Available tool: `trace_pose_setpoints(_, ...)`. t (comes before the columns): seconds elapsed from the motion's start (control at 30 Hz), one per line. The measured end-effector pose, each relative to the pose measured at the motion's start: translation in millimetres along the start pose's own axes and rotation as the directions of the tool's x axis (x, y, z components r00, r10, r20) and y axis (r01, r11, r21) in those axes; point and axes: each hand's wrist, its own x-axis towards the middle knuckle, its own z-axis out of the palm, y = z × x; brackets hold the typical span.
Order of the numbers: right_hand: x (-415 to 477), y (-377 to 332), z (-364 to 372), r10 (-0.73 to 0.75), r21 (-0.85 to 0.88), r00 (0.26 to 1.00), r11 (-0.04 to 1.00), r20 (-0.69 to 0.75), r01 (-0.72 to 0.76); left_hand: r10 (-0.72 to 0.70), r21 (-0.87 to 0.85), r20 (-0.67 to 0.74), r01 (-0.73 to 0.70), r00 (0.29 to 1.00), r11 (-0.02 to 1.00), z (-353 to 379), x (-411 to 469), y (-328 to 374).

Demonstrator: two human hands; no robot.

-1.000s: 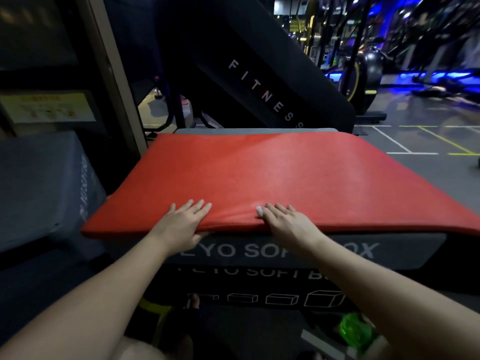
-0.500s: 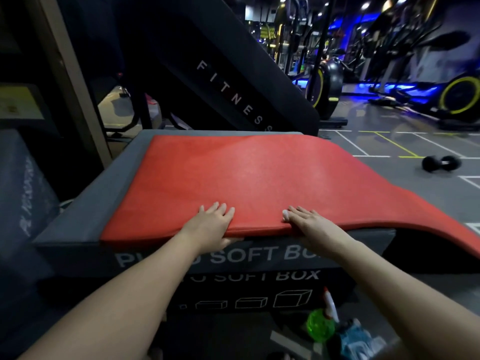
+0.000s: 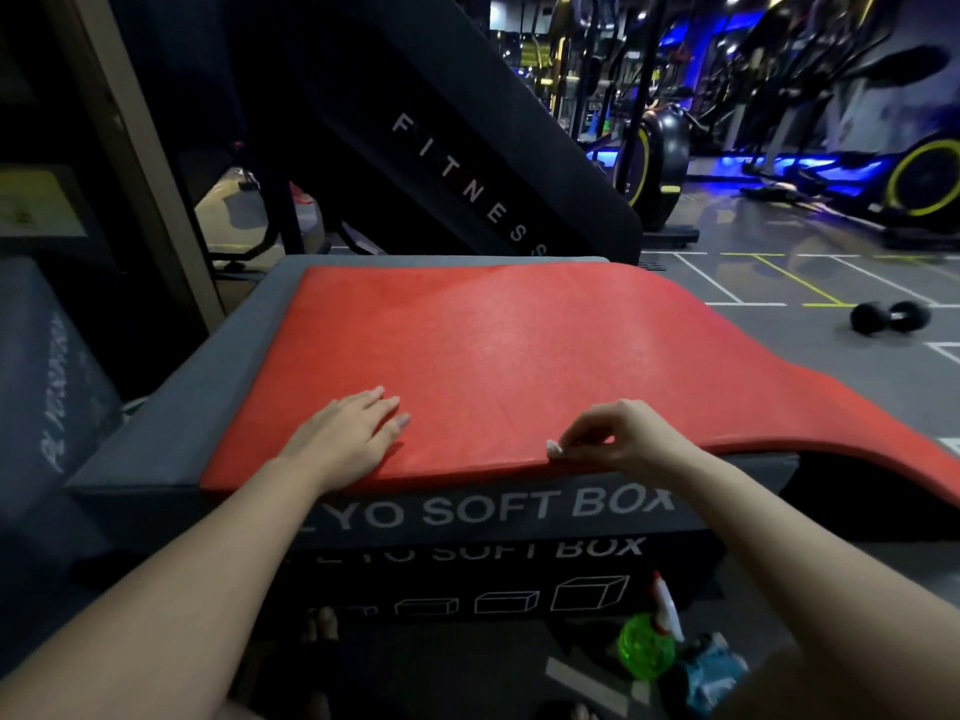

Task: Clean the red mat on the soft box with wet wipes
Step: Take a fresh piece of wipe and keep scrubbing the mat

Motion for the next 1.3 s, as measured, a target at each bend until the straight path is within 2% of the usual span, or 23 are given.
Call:
trace_pose_setpoints(0.13, 18.3, -3.8, 10.7, -0.074, -0.029, 0.996, 0.997, 0.052, 0.075, -0.072, 0.010, -0.016, 0.072, 0.997, 0.997, 0.4, 6.5, -15.5)
trace_pose_setpoints(0.23, 48.0, 9.4, 18.5, -0.071, -0.093, 0.997, 0.993, -0.038, 0.067, -0.104, -0.027, -0.044, 0.103, 0.994, 0.994, -3.8, 15.4, -17.3)
trace_pose_setpoints(0.37, 85.7, 22.1, 26.1, 0.042, -0.123, 0.986, 0.990, -0.159, -0.062, -0.110, -0.016, -0.063, 0.109, 0.992, 0.994, -6.3, 33.7, -19.2)
trace_pose_setpoints(0.43, 90.4, 19.3, 16.1, 0.086, -0.111, 0.992, 0.989, -0.090, -0.095, -0.085, 0.009, -0.077, 0.086, 0.993, 0.996, -6.8, 46.5, -22.9)
trace_pose_setpoints(0.53, 82.5, 14.7, -6.8, 0.103, -0.094, 0.975, 0.992, 0.197, -0.086, -0.054, 0.040, -0.104, 0.059, 0.993, 0.997, -10.9, 67.5, -25.7)
trace_pose_setpoints(0.6, 80.1, 17.5, -10.5, 0.095, -0.086, 0.955, 0.994, 0.279, -0.074, -0.052, 0.051, -0.118, 0.058, 0.992, 0.997, -12.1, 80.2, -28.8)
trace_pose_setpoints(0.67, 88.8, 24.5, -3.5, 0.059, -0.072, 0.977, 0.996, 0.203, -0.045, -0.078, 0.040, -0.123, 0.083, 0.989, 0.996, -12.2, 90.4, -33.7)
trace_pose_setpoints(0.77, 122.3, 36.3, 13.3, -0.014, -0.059, 1.000, 0.998, -0.014, 0.013, -0.132, -0.003, -0.132, 0.132, 0.982, 0.991, -13.6, 104.5, -42.1)
trace_pose_setpoints(0.9, 171.9, 44.4, 27.7, 0.017, -0.108, 0.987, 0.994, -0.160, -0.035, -0.147, -0.009, -0.144, 0.148, 0.978, 0.989, -9.1, 122.8, -55.7)
trace_pose_setpoints(0.93, 178.2, 43.0, 25.0, 0.033, -0.127, 0.988, 0.990, -0.148, -0.053, -0.144, 0.003, -0.149, 0.146, 0.978, 0.989, -7.0, 127.5, -59.3)
trace_pose_setpoints(1.0, 181.6, 38.4, 10.8, 0.061, -0.160, 0.998, 0.985, -0.022, -0.064, -0.147, -0.005, -0.162, 0.148, 0.976, 0.989, -4.1, 135.7, -66.5)
trace_pose_setpoints(1.07, 179.5, 37.7, -5.3, 0.091, -0.149, 0.986, 0.986, 0.138, -0.070, -0.159, -0.064, -0.184, 0.149, 0.970, 0.987, -1.6, 141.9, -73.2)
trace_pose_setpoints(1.13, 179.8, 43.8, -10.9, 0.090, -0.117, 0.975, 0.991, 0.204, -0.067, -0.175, -0.137, -0.202, 0.149, 0.964, 0.979, 0.9, 148.0, -75.9)
trace_pose_setpoints(1.2, 188.5, 51.0, -3.9, 0.062, -0.070, 0.989, 0.996, 0.133, -0.054, -0.173, -0.119, -0.176, 0.153, 0.969, 0.981, 8.1, 153.2, -76.7)
trace_pose_setpoints(1.3, 218.0, 58.3, 15.7, 0.028, -0.014, 0.998, 0.999, -0.060, -0.029, -0.174, -0.020, -0.125, 0.172, 0.977, 0.985, 15.6, 158.2, -75.0)
